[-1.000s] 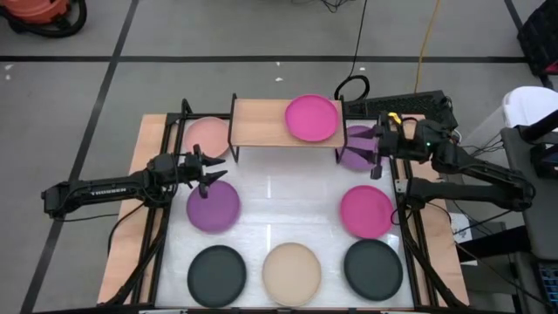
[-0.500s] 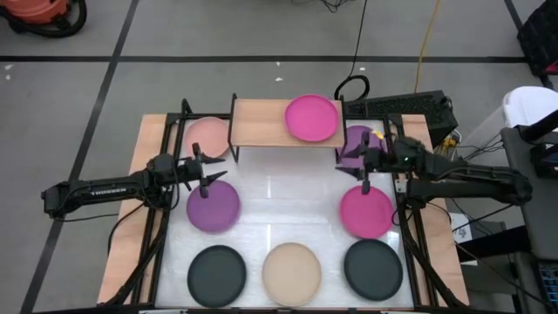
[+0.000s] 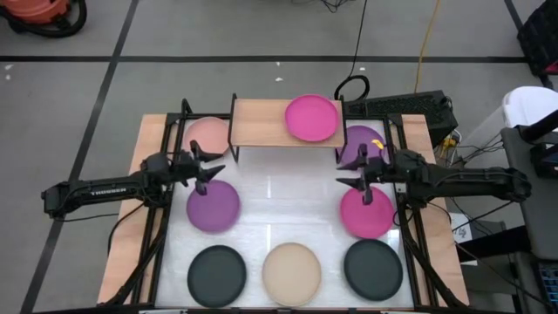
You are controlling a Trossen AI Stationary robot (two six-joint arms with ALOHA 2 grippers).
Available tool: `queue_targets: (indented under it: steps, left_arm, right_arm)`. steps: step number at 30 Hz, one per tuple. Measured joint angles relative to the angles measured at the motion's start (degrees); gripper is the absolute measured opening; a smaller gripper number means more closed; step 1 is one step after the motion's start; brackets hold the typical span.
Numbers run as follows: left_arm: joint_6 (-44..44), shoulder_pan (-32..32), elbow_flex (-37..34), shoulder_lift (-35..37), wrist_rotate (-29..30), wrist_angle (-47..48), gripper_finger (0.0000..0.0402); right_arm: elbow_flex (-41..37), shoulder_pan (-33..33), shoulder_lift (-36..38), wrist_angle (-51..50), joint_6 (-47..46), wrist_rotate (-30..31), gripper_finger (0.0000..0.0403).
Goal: Place and stack plates onto a shelf
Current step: Stack the light orange plate on top of the pink plate on the shelf
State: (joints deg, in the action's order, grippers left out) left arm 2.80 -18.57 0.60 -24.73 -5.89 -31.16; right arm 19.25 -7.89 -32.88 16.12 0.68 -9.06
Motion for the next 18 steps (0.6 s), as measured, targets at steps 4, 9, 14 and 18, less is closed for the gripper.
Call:
queue_targets:
  steps: [4, 9, 14, 18]
  left_arm:
    - [3.83, 0.00, 0.00, 0.05, 0.00, -2.48, 0.0196]
    - [4.93, 0.02, 0.00, 0.05, 0.00, -3.37, 0.0196]
    - [4.38, 0.05, 2.38, -0.51, 0.16, 0.87, 0.0196]
    - [1.37, 0.86, 9.63, -2.81, 5.08, 20.01, 0.0196]
  right_arm:
    - [0.00, 0.79, 1.30, 0.00, 0.62, 0.02, 0.0144]
    - [0.00, 0.89, 1.77, -0.02, 1.57, 0.01, 0.0144]
    - [0.00, 0.89, 1.77, -0.02, 3.23, 0.02, 0.0144]
    - [0.00, 0.89, 1.77, 0.41, 3.66, 0.02, 0.0144]
